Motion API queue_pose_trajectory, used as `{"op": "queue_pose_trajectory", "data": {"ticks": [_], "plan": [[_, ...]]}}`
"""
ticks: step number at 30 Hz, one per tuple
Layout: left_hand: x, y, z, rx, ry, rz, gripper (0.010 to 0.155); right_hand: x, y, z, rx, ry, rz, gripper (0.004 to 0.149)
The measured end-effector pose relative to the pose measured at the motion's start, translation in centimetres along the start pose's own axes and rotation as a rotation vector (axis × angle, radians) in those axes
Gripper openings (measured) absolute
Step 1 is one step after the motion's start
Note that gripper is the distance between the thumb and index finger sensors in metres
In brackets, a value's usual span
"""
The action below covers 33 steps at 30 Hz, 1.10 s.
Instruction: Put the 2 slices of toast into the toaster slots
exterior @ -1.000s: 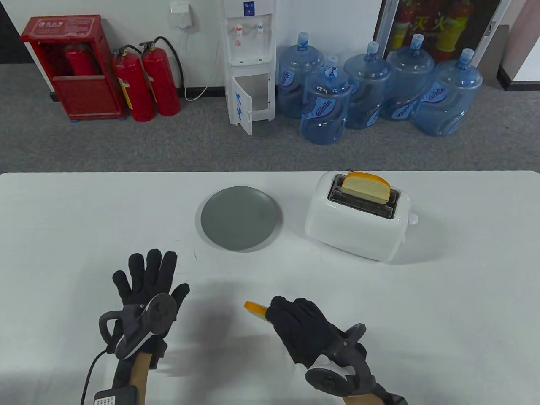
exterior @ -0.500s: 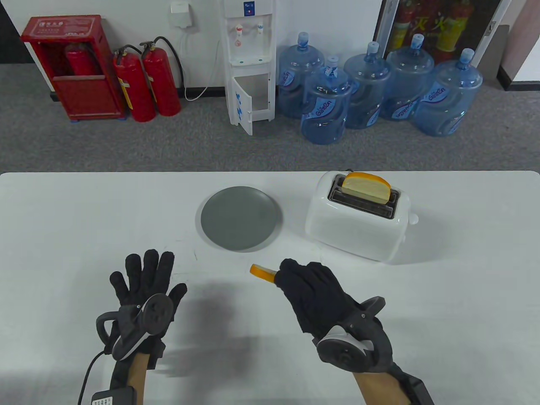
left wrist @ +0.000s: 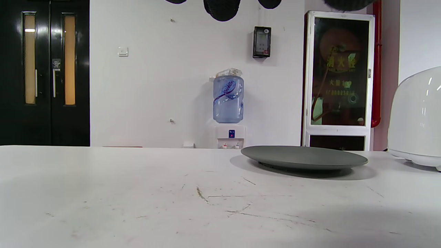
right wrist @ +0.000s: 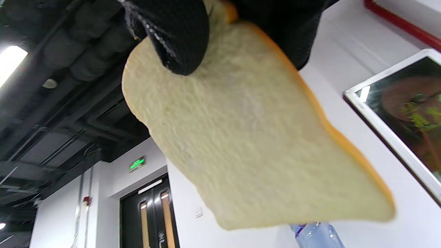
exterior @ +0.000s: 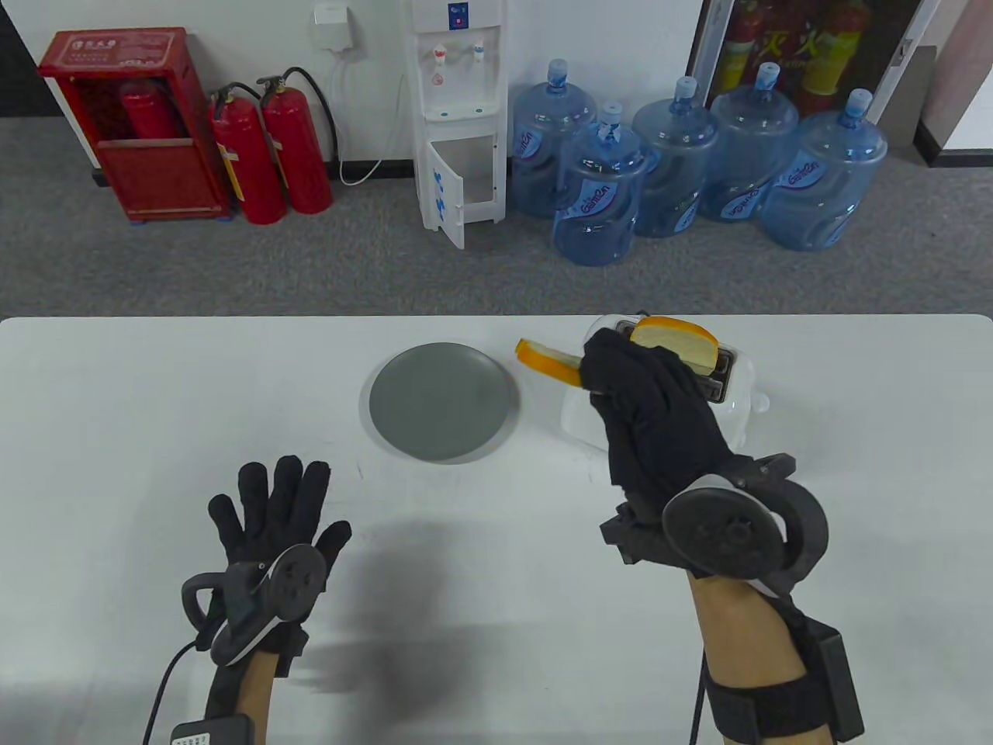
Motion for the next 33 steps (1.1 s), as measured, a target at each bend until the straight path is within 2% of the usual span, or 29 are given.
{"op": "queue_pose_trajectory", "data": {"ticks": [6,13,25,33], "plan": [[-0.2,0.0,0.1,0.002,-0.046,0.009,0.071,-3.4,2.4,-0.7,0.015,0.001,0.143,0.05],[-0.2,0.0,0.2,0.0,-0.037,0.009,0.071,-6.7,3.6,-0.5,0.042,0.047,0.268,0.051],[-0.5,0.1,0.1,-0.005,-0.047,0.024,0.07,-11.3,3.5,2.8,0.093,0.023,0.351,0.051],[-0.9,0.1,-0.1,-0.015,-0.031,0.038,0.071,-13.7,3.3,4.5,0.118,0.077,0.398,0.05]]}}
Point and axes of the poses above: the tracker on the back of each hand, its own x axis roughly to the thumb side, its own y axis roughly from the wrist to the fingertips, z = x × y, the point moved 5 cm from there along y, roughly from the wrist to the fingertips, and after that the axes turned 11 degrees about -y, right-handed, at the moved point
